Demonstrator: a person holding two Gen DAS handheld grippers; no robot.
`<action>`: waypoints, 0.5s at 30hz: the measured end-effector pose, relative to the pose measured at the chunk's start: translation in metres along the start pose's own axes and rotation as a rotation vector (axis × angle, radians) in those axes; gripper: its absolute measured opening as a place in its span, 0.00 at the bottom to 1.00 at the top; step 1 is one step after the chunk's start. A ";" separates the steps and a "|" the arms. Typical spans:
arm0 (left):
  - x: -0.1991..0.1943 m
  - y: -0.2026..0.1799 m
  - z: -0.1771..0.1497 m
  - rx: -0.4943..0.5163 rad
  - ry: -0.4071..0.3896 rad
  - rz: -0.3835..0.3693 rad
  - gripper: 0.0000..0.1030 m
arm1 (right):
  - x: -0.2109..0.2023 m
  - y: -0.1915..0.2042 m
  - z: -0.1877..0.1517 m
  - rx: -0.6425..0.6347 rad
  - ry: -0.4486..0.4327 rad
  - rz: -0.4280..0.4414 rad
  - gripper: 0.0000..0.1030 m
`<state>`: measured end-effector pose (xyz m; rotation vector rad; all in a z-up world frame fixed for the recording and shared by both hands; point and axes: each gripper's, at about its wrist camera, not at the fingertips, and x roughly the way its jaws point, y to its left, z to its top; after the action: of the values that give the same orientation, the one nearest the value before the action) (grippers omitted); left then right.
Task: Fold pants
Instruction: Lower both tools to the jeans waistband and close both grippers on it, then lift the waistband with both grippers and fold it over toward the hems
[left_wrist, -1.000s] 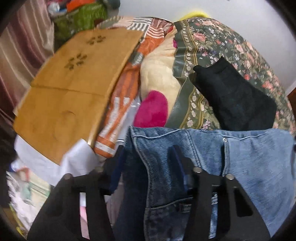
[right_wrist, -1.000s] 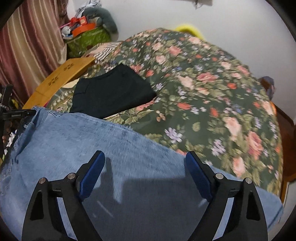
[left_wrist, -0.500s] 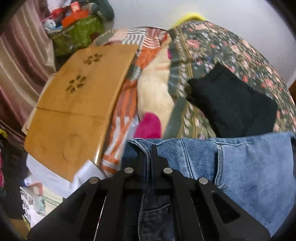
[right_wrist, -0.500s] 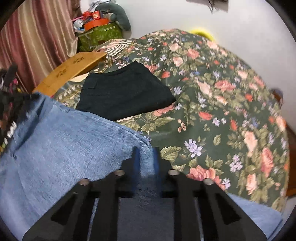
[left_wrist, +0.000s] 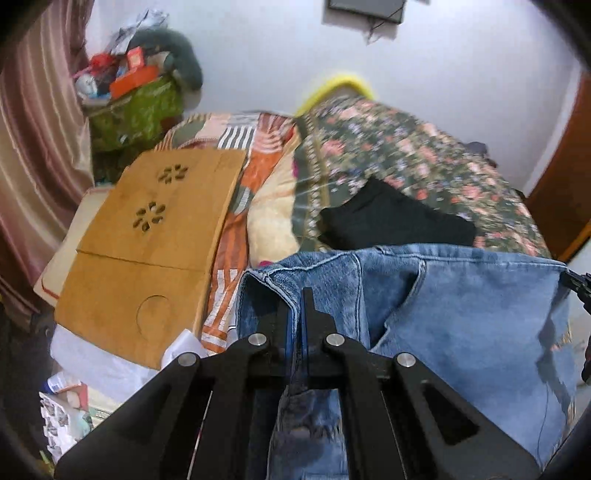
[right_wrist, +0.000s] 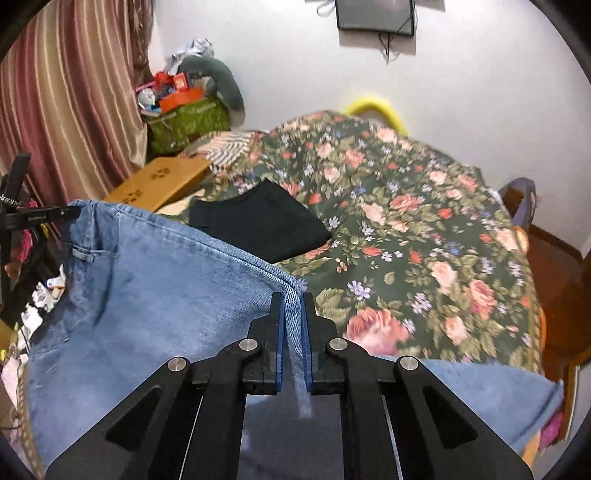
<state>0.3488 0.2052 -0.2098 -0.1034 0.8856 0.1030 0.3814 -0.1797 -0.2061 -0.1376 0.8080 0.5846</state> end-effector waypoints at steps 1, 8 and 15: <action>-0.010 -0.002 -0.003 0.012 -0.011 0.000 0.03 | -0.009 0.003 -0.003 0.004 -0.002 0.000 0.07; -0.077 -0.009 -0.042 0.066 -0.078 -0.076 0.03 | -0.074 0.040 -0.041 0.009 -0.019 -0.021 0.07; -0.119 -0.004 -0.101 0.117 -0.095 -0.086 0.03 | -0.106 0.070 -0.092 0.069 0.011 -0.006 0.07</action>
<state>0.1973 0.1822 -0.1807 -0.0271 0.7891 -0.0237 0.2272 -0.1988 -0.1872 -0.0798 0.8377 0.5504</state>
